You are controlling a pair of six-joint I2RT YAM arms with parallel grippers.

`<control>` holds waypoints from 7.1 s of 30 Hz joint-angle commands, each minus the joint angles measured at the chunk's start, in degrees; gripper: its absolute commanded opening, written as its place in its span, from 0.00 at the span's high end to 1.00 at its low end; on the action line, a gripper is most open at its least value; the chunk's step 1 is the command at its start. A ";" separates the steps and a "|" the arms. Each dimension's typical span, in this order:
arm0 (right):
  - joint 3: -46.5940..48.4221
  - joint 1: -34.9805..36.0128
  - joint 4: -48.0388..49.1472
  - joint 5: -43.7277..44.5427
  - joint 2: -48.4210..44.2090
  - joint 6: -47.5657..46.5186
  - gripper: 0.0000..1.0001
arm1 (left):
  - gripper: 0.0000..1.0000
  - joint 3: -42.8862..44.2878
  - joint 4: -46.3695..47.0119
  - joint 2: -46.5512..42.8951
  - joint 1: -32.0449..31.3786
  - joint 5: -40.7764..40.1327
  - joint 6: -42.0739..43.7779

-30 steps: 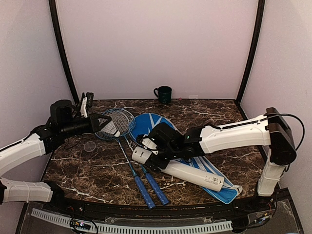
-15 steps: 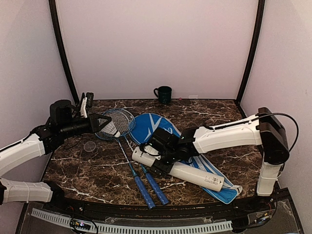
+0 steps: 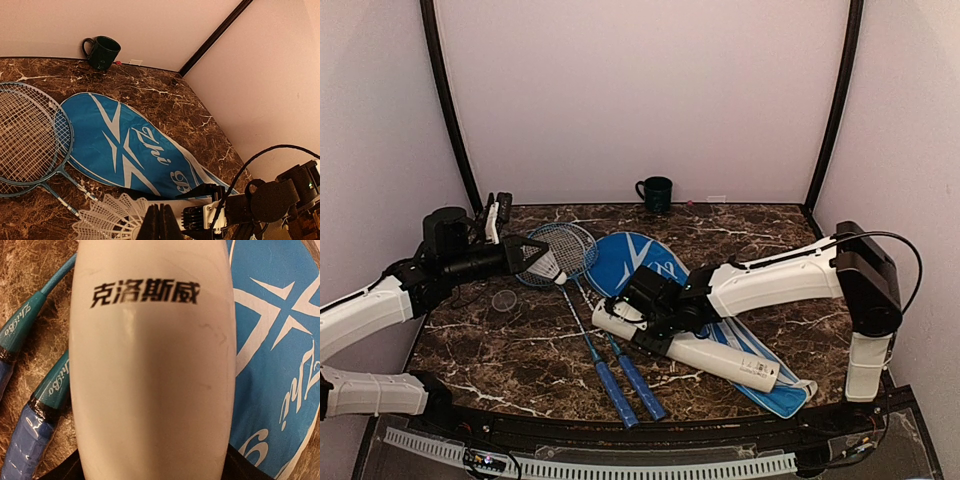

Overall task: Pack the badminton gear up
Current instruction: Pick up the shuttle tube from the center of the board, then place the shuttlecock on the shuttle tube, then pick up the tube cap from the center of the board.

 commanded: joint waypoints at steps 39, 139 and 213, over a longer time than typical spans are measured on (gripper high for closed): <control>-20.38 2.06 48.49 4.32 -22.12 0.43 0.32 | 1.00 5.34 18.55 3.61 -2.92 6.59 -14.75; -20.76 4.17 48.78 2.72 -22.04 -2.55 0.30 | 1.00 18.41 -2.54 15.80 -7.00 29.35 1.06; -21.77 5.41 49.80 2.71 -21.85 -3.40 0.30 | 0.28 17.00 -8.77 -0.18 5.73 14.38 16.77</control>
